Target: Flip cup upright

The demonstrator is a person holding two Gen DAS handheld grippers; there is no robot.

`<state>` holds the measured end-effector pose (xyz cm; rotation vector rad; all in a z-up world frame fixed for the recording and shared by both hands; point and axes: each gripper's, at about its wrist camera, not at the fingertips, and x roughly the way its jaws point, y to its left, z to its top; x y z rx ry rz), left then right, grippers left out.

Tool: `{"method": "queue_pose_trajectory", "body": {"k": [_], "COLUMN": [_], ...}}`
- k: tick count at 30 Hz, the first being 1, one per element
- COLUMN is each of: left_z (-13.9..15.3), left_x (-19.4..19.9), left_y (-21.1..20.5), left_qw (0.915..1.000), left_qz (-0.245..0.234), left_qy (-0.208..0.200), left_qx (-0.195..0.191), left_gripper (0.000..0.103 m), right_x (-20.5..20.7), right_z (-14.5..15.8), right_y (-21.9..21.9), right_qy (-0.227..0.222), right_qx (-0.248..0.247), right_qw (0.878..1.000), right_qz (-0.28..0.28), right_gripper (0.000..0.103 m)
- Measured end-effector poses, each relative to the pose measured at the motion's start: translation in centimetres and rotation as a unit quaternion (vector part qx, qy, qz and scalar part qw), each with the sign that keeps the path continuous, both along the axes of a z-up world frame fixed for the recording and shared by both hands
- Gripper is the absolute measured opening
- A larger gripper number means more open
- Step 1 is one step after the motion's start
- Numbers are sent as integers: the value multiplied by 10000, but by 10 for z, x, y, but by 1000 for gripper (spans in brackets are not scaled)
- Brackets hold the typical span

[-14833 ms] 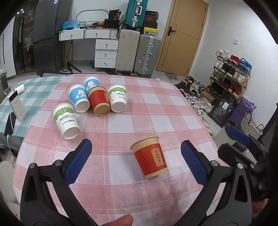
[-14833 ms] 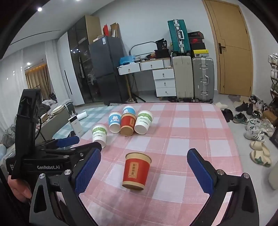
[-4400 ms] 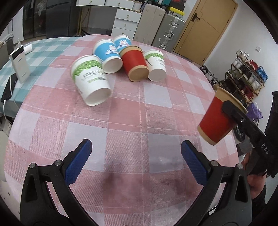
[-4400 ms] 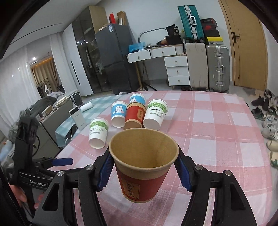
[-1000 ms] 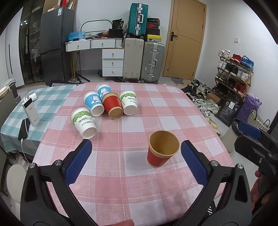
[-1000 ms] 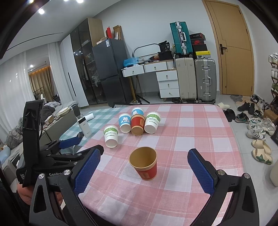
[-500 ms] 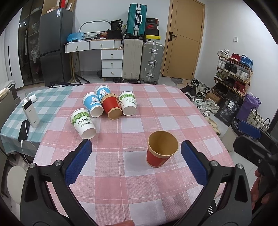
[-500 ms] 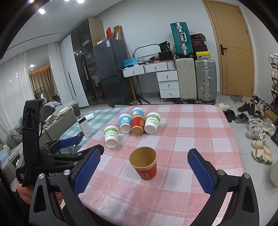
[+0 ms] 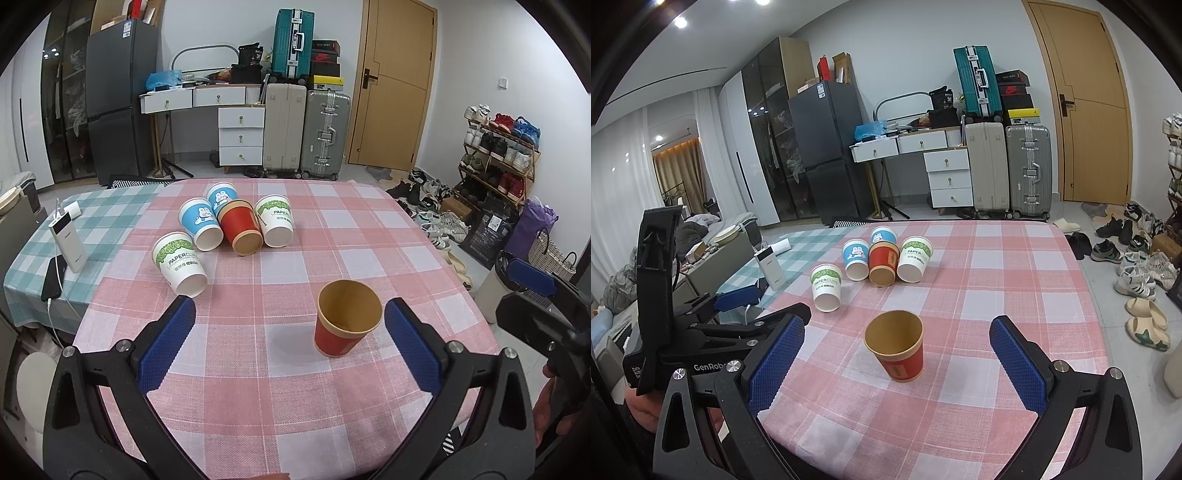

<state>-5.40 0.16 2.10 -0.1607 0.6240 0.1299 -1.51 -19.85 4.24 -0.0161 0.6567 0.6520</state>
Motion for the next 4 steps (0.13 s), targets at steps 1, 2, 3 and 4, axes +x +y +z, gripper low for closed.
{"method": "queue_pose_trajectory", "body": {"k": [1, 2, 3, 4], "left_z": [0, 0, 0, -1], "left_x": [0, 0, 1, 1], "left_y": [1, 1, 1, 2], "left_qw": [10000, 10000, 10000, 10000], "left_qz": [10, 6, -1, -5], "left_qy": [-15, -34, -47, -40], "left_qx": [-1, 4, 14, 19], "left_gripper": [102, 102, 102, 102], "right_x": [0, 0, 1, 1], "right_z": [0, -1, -1, -2], "right_y": [0, 0, 0, 0], "right_qy": [6, 12, 20, 31], "right_qx": [2, -5, -15, -25], "right_qw": [10000, 10000, 10000, 10000], "right_qz": [3, 3, 2, 4], "right_gripper": [102, 102, 102, 102]}}
